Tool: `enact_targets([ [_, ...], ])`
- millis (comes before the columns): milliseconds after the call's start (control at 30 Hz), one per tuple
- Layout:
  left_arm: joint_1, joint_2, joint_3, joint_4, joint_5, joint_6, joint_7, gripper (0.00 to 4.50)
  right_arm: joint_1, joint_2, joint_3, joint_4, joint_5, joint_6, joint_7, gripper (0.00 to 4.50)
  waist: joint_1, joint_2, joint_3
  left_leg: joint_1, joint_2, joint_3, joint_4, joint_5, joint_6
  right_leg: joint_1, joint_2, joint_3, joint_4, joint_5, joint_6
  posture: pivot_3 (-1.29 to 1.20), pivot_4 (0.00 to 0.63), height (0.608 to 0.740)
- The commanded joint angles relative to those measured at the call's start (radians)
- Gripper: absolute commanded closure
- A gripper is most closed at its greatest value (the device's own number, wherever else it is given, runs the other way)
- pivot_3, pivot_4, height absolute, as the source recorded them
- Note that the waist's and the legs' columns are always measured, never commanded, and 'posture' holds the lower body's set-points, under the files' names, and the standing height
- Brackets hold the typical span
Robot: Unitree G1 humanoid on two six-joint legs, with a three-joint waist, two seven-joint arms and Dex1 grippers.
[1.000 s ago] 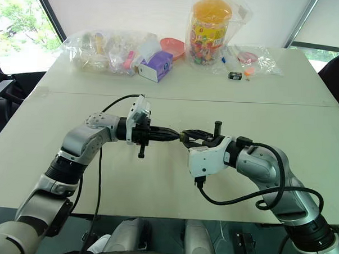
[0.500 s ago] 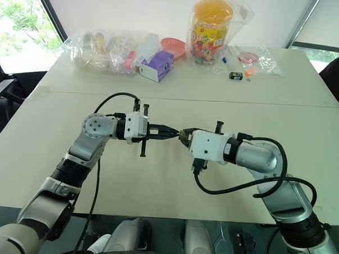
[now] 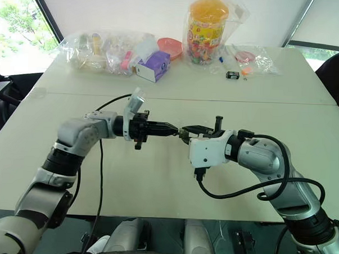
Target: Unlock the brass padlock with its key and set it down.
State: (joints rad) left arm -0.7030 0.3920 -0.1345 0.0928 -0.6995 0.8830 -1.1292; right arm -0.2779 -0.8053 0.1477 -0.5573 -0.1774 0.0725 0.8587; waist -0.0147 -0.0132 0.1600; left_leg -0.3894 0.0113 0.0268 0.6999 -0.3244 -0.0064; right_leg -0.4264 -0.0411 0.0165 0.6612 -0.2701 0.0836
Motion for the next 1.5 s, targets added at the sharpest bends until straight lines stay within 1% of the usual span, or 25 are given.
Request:
enact_targets([
  [33, -0.009, 0.009, 0.016, -0.050, -0.049, 0.074, -0.002, 3.10, 0.003, -0.025, -0.010, 0.016, -0.040, -0.077, -0.014, 3.82, 0.003, 0.000, 0.000, 0.000, 0.000, 0.000, 0.000, 0.000, 0.000, 0.000, 0.000, 0.000, 0.000, 0.000, 0.000, 0.00, 0.150, 0.735],
  [67, -0.003, 0.010, 0.009, -0.058, -0.036, 0.065, 0.002, 2.71, 0.007, -0.026, -0.011, 0.019, -0.041, -0.083, -0.013, 3.82, 0.005, 0.000, 0.000, 0.000, -0.001, 0.000, 0.000, 0.000, 0.000, 0.000, -0.001, 0.000, 0.000, 0.000, 0.000, 0.00, 0.150, 0.735],
  [100, 0.000, 0.004, 0.006, -0.057, -0.026, 0.067, 0.020, 2.17, 0.010, -0.023, -0.014, 0.021, -0.040, -0.085, -0.013, 3.82, 0.006, 0.000, 0.000, 0.000, -0.001, 0.000, 0.000, 0.000, 0.000, 0.000, -0.001, 0.000, 0.000, 0.000, 0.000, 0.00, 0.150, 0.735],
  [167, 0.010, -0.001, -0.005, -0.064, -0.010, 0.059, 0.032, 1.22, 0.014, -0.019, -0.019, 0.020, -0.036, -0.085, -0.013, 3.82, 0.006, 0.000, 0.000, 0.000, -0.001, 0.000, 0.000, 0.000, 0.000, 0.000, -0.002, 0.000, 0.000, 0.000, 0.000, 0.00, 0.150, 0.735],
  [233, 0.020, -0.001, -0.028, -0.070, 0.027, 0.023, 0.042, 0.19, 0.018, -0.019, -0.021, 0.017, -0.036, -0.086, -0.012, 3.82, 0.005, 0.000, 0.000, 0.000, -0.001, 0.000, 0.000, 0.000, 0.000, 0.000, -0.002, 0.001, 0.000, 0.000, 0.000, 0.00, 0.150, 0.735],
  [267, 0.024, -0.007, -0.035, -0.066, 0.040, 0.009, 0.047, 0.04, 0.018, -0.018, -0.021, 0.016, -0.035, -0.085, -0.012, 3.82, 0.005, 0.000, 0.000, 0.000, -0.001, 0.000, 0.000, 0.000, 0.000, 0.000, -0.002, 0.001, 0.000, 0.000, 0.000, 0.00, 0.150, 0.735],
  [500, 0.033, -0.063, -0.068, -0.016, 0.119, -0.076, 0.089, 0.04, 0.013, -0.019, -0.016, 0.008, -0.042, -0.089, -0.008, 3.82, 0.006, 0.000, 0.000, 0.000, -0.001, 0.000, 0.000, 0.000, -0.001, 0.000, -0.002, 0.001, 0.000, 0.000, 0.000, 0.00, 0.150, 0.735],
  [667, 0.012, -0.108, -0.037, 0.023, 0.112, -0.074, 0.120, 0.04, 0.015, -0.015, -0.011, -0.003, -0.048, -0.081, -0.007, 3.82, 0.005, 0.000, 0.000, 0.000, -0.001, 0.000, 0.000, 0.000, -0.001, 0.000, -0.002, 0.001, 0.000, 0.000, 0.000, 0.00, 0.150, 0.735],
  [800, -0.001, -0.125, -0.023, 0.046, 0.111, -0.072, 0.126, 0.04, 0.019, -0.014, -0.009, -0.008, -0.052, -0.078, -0.004, 3.82, 0.005, 0.000, 0.000, 0.000, -0.001, 0.000, 0.000, 0.000, -0.001, 0.000, -0.002, 0.001, 0.000, 0.000, 0.000, 0.00, 0.150, 0.735],
  [833, -0.002, -0.127, -0.023, 0.050, 0.114, -0.075, 0.125, 0.54, 0.020, -0.014, -0.009, -0.008, -0.053, -0.077, -0.003, 3.82, 0.005, 0.000, 0.000, 0.000, -0.001, 0.000, 0.000, 0.000, -0.001, 0.000, -0.002, 0.001, 0.000, 0.000, 0.000, 0.00, 0.150, 0.735],
  [867, -0.002, -0.128, -0.024, 0.052, 0.116, -0.076, 0.124, 0.85, 0.020, -0.014, -0.009, -0.009, -0.053, -0.076, -0.003, 3.82, 0.005, 0.000, 0.000, 0.000, -0.001, 0.000, 0.000, 0.000, 0.000, 0.000, -0.002, 0.001, 0.000, 0.000, 0.000, 0.00, 0.150, 0.735],
  [967, 0.004, -0.126, -0.033, 0.048, 0.122, -0.080, 0.114, 2.38, 0.021, -0.014, -0.009, -0.011, -0.054, -0.073, 0.000, 3.82, 0.005, 0.000, 0.000, 0.000, -0.001, 0.000, 0.000, 0.000, -0.001, 0.000, -0.002, 0.001, 0.000, 0.000, 0.000, 0.00, 0.150, 0.735],
  [1000, 0.007, -0.124, -0.038, 0.044, 0.125, -0.083, 0.107, 2.97, 0.021, -0.013, -0.009, -0.011, -0.055, -0.071, 0.000, 3.82, 0.005, 0.000, 0.000, 0.000, -0.001, 0.000, 0.000, 0.000, -0.001, 0.000, -0.002, 0.001, 0.000, 0.000, 0.000, 0.00, 0.150, 0.735],
  [1033, 0.011, -0.122, -0.043, 0.039, 0.126, -0.080, 0.100, 3.36, 0.020, -0.013, -0.009, -0.013, -0.056, -0.070, 0.001, 3.82, 0.005, 0.000, 0.000, 0.000, -0.001, 0.000, 0.000, 0.000, -0.001, 0.000, -0.002, 0.001, 0.000, 0.000, 0.000, 0.00, 0.150, 0.735],
  [1100, 0.017, -0.118, -0.050, 0.031, 0.127, -0.075, 0.090, 4.38, 0.019, -0.013, -0.010, -0.014, -0.058, -0.068, 0.002, 3.82, 0.005, 0.000, 0.000, 0.000, -0.001, 0.000, 0.000, 0.000, -0.001, 0.000, -0.002, 0.001, 0.000, 0.000, 0.000, 0.00, 0.150, 0.735],
  [1133, 0.019, -0.116, -0.054, 0.028, 0.128, -0.073, 0.086, 4.45, 0.019, -0.013, -0.010, -0.015, -0.058, -0.068, 0.003, 3.82, 0.005, 0.000, 0.000, 0.000, -0.001, 0.000, 0.000, 0.000, -0.001, 0.000, -0.002, 0.001, 0.000, 0.000, 0.000, 0.00, 0.150, 0.735],
  [1433, 0.027, -0.115, -0.062, 0.020, 0.133, -0.070, 0.086, 4.45, 0.009, -0.018, -0.009, -0.026, -0.046, -0.036, 0.037, 3.82, 0.005, 0.000, 0.000, 0.000, -0.001, 0.000, 0.000, 0.000, -0.001, 0.000, -0.002, 0.001, 0.000, 0.000, 0.000, 0.00, 0.150, 0.735],
  [1500, 0.021, -0.110, -0.060, 0.032, 0.136, -0.077, 0.079, 4.50, 0.015, -0.013, -0.012, -0.035, -0.025, -0.007, 0.050, 2.78, 0.005, 0.000, 0.000, 0.000, -0.001, 0.000, 0.000, 0.000, -0.001, 0.000, -0.002, 0.001, 0.000, 0.000, 0.000, 0.00, 0.150, 0.735],
])
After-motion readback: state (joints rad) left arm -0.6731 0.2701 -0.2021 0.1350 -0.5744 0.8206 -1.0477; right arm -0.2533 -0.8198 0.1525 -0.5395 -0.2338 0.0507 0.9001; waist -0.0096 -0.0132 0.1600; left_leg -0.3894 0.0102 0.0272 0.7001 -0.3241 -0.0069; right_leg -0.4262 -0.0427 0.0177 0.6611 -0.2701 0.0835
